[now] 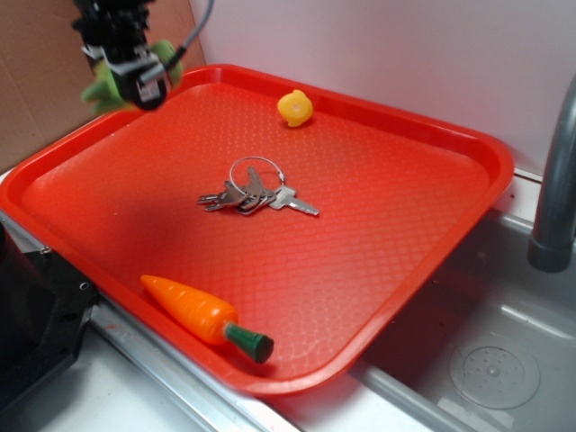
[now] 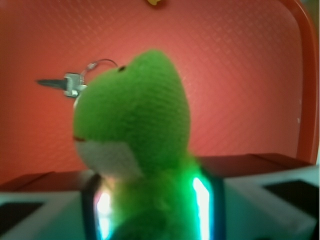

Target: Grab the green animal.

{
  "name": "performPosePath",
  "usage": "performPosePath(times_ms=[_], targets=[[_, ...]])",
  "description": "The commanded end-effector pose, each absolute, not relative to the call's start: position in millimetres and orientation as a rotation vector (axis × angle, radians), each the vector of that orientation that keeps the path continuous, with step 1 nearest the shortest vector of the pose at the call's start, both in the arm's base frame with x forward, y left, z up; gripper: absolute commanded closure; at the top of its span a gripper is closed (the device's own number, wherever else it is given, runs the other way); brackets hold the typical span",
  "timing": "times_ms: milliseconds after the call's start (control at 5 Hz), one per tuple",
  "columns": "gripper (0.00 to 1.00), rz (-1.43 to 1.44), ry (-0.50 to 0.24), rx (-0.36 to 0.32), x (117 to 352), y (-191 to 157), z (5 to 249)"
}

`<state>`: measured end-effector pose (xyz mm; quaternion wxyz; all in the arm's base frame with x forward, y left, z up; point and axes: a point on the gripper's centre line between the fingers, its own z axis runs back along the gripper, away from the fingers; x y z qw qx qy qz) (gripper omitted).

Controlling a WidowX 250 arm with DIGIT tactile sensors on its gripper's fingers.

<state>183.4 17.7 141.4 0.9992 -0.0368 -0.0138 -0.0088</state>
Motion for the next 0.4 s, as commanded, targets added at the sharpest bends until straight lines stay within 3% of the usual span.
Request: performPosePath(times_ms=[0, 200], targets=[[1.00, 0.048, -0.080, -0.100, 177.4, 21.1, 190.3], [1.00, 0.062, -0.062, -0.066, 182.6, 19.3, 187.6]])
